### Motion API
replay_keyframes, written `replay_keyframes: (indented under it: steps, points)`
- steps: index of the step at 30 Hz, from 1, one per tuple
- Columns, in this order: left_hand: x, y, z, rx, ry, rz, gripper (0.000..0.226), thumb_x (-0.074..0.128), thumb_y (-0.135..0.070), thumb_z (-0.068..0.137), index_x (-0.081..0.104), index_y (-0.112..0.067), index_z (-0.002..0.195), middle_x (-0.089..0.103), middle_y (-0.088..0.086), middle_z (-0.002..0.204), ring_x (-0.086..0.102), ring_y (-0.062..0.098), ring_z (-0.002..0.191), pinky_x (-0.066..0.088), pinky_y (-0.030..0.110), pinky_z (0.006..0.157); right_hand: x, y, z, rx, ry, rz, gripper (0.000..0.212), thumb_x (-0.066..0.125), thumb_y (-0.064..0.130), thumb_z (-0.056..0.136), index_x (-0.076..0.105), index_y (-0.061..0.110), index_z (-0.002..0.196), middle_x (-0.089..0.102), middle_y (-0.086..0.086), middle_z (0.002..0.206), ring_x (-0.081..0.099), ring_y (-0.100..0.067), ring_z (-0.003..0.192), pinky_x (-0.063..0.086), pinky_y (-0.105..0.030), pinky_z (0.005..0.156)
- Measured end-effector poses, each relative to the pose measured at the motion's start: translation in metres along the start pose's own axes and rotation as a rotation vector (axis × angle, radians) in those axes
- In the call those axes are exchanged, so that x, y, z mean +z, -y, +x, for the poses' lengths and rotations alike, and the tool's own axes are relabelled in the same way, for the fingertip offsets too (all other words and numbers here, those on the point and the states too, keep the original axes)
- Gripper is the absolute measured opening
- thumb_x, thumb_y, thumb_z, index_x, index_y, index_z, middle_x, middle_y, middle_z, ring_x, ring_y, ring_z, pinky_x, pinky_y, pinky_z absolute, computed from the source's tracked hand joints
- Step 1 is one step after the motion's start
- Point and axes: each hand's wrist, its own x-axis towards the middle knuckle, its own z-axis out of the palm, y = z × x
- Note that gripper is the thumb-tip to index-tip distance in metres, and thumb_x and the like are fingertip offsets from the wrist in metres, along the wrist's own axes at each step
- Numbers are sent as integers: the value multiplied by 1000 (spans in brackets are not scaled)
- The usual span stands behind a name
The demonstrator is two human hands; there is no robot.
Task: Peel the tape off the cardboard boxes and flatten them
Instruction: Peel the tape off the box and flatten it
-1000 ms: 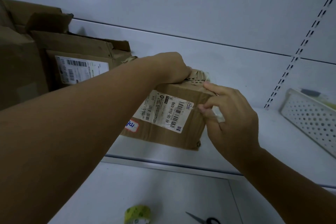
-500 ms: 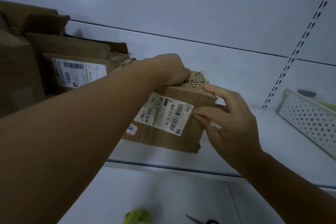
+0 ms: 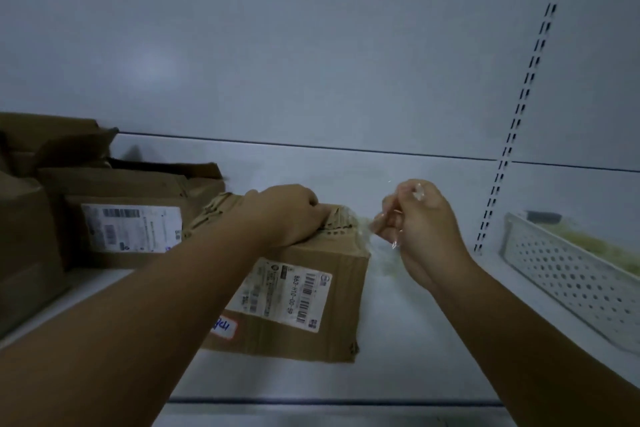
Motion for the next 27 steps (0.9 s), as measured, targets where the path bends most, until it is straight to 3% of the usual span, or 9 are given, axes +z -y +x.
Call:
replay_keyframes:
  steps: [3, 7, 10, 15, 18, 22, 24, 25, 27]
  points:
    - [-1, -1, -2, 16, 10, -11, 44, 30, -53, 94, 57, -31, 121, 59, -2, 125, 51, 22, 113, 34, 50, 103, 7, -10, 21, 1, 30, -143, 20, 36, 14, 99, 44, 18, 81, 44, -1, 59, 39, -4, 35, 36, -15, 36]
    - [-2, -2, -4, 15, 16, 4, 42, 31, -54, 94, 54, -33, 122, 59, -1, 126, 51, 22, 115, 33, 50, 104, 12, -15, 54, -173, 125, -438, 18, 37, 18, 97, 43, 23, 82, 50, -1, 66, 42, -5, 42, 35, -19, 38]
    - [-1, -2, -7, 26, 14, 16, 42, 30, -57, 93, 52, -35, 121, 60, -2, 123, 53, 21, 111, 34, 49, 103, -6, 1, 93, -262, -52, -599, 10, 37, 18, 97, 43, 16, 90, 55, -8, 79, 50, -19, 63, 42, -29, 54]
    - [2, 1, -4, 58, 1, 1, 40, 29, -60, 91, 53, -39, 114, 60, -10, 105, 51, 13, 93, 37, 45, 99, -23, 19, 126, -189, -106, -370, 21, 41, 12, 90, 49, 22, 73, 49, -1, 59, 43, -7, 38, 35, -17, 36]
    - [2, 3, 0, 30, 27, 11, 32, 30, -61, 90, 51, -42, 106, 55, -13, 95, 50, 11, 89, 38, 46, 100, -44, 49, 137, -201, -284, -300, 21, 37, 9, 91, 46, 20, 76, 47, -3, 66, 40, -10, 48, 32, -16, 39]
    - [6, 8, 6, 24, -7, 9, 40, 33, -61, 90, 53, -41, 117, 62, -9, 115, 53, 11, 98, 33, 48, 106, -92, 95, 135, -91, -304, 41, 20, 41, 10, 94, 47, 15, 76, 41, -2, 60, 39, -9, 41, 35, -13, 36]
    - [2, 8, 6, 48, -40, 80, 46, 38, -58, 90, 49, -37, 130, 53, -7, 134, 48, 15, 118, 29, 43, 110, -103, 107, 122, -72, -204, 46, 23, 43, 16, 97, 50, 13, 76, 48, -2, 62, 50, -10, 46, 50, -21, 49]
    - [-2, 7, 5, 89, -70, 169, 49, 41, -55, 90, 45, -35, 134, 48, -7, 140, 43, 14, 126, 27, 38, 111, -109, 112, 114, -57, -151, 38, 24, 42, 20, 99, 50, 12, 77, 53, -3, 66, 55, -12, 56, 53, -28, 65]
    - [-19, -5, 5, 234, -219, 282, 49, 45, -52, 89, 44, -35, 135, 46, -8, 141, 40, 10, 127, 29, 30, 107, -124, 124, 101, -57, -74, -38, 27, 39, 28, 100, 53, 14, 81, 60, -3, 78, 58, -17, 76, 48, -35, 82]
